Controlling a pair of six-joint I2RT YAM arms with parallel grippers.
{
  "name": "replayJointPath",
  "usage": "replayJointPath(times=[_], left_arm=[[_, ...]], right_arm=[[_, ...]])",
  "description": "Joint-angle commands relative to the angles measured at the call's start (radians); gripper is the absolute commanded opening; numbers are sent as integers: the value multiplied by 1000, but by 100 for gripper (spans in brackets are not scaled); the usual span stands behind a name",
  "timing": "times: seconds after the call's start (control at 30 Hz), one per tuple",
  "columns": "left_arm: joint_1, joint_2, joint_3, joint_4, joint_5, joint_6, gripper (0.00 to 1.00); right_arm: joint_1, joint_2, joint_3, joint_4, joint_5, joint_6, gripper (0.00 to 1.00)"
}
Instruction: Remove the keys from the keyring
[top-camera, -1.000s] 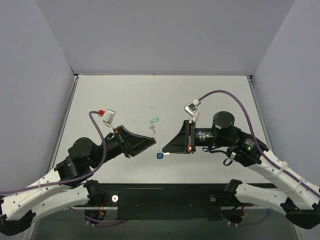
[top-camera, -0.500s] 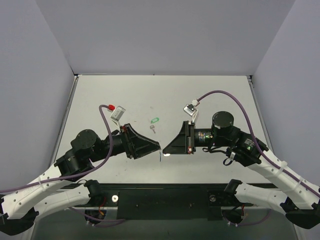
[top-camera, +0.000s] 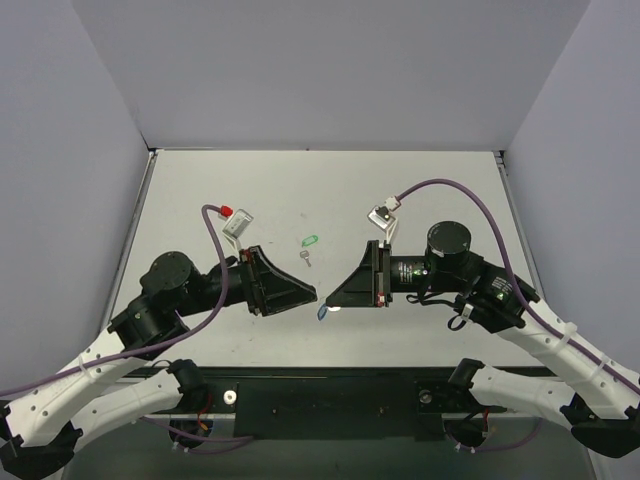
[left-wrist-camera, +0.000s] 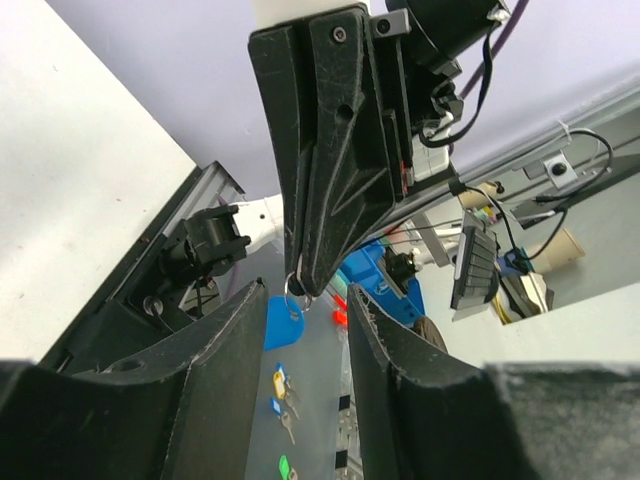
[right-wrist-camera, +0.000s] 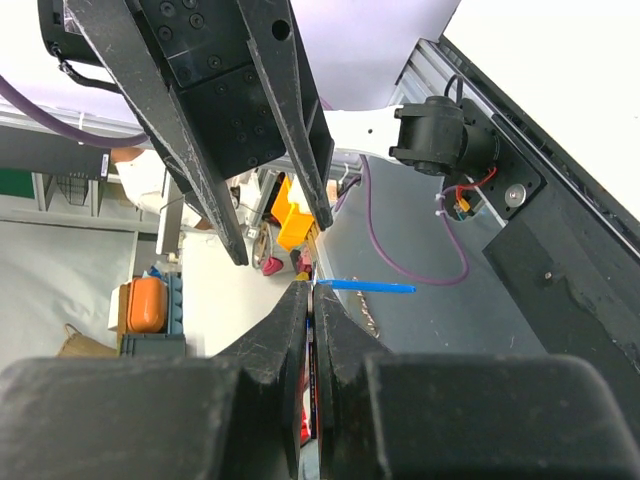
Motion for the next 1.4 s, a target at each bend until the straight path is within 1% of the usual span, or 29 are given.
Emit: replayJointPath(times=[0.0, 0.13, 0.17, 0.2, 0.7, 0.77, 0.8, 0.83, 0.87, 1.07, 1.27, 1.37], left_arm=[[14, 7, 13, 79, 93, -29, 47], [15, 16, -3, 99, 113, -44, 46], [15, 18, -9, 141, 117, -52, 46], [15, 21, -13, 148, 122, -55, 45], [14, 38, -38, 189, 147, -78, 33], [15, 38, -46, 205, 148, -87, 28], [15, 39, -52, 221, 156, -95, 14], [15, 42, -55, 228, 156, -101, 10], [15, 45, -56, 234, 151, -109, 0], [15, 38, -79, 254, 94, -139, 0], [15, 6, -99, 274, -5, -184, 0], [14, -14, -99, 257, -70, -199, 0]], right_arm=[[3, 1, 49, 39, -21, -15, 0], [5, 3, 52, 44, -21, -13, 0], [5, 3, 52, 42, -23, -12, 0], [5, 3, 52, 42, -21, -12, 0], [5, 6, 59, 55, -20, -5, 0], [5, 6, 59, 56, -20, -5, 0], [5, 7, 59, 58, -20, -5, 0], [5, 6, 57, 59, -18, -5, 0], [5, 9, 56, 59, -18, -5, 0], [5, 4, 48, 56, 16, -13, 0], [5, 1, 48, 18, 89, -35, 0], [5, 4, 42, 12, 131, -35, 0]])
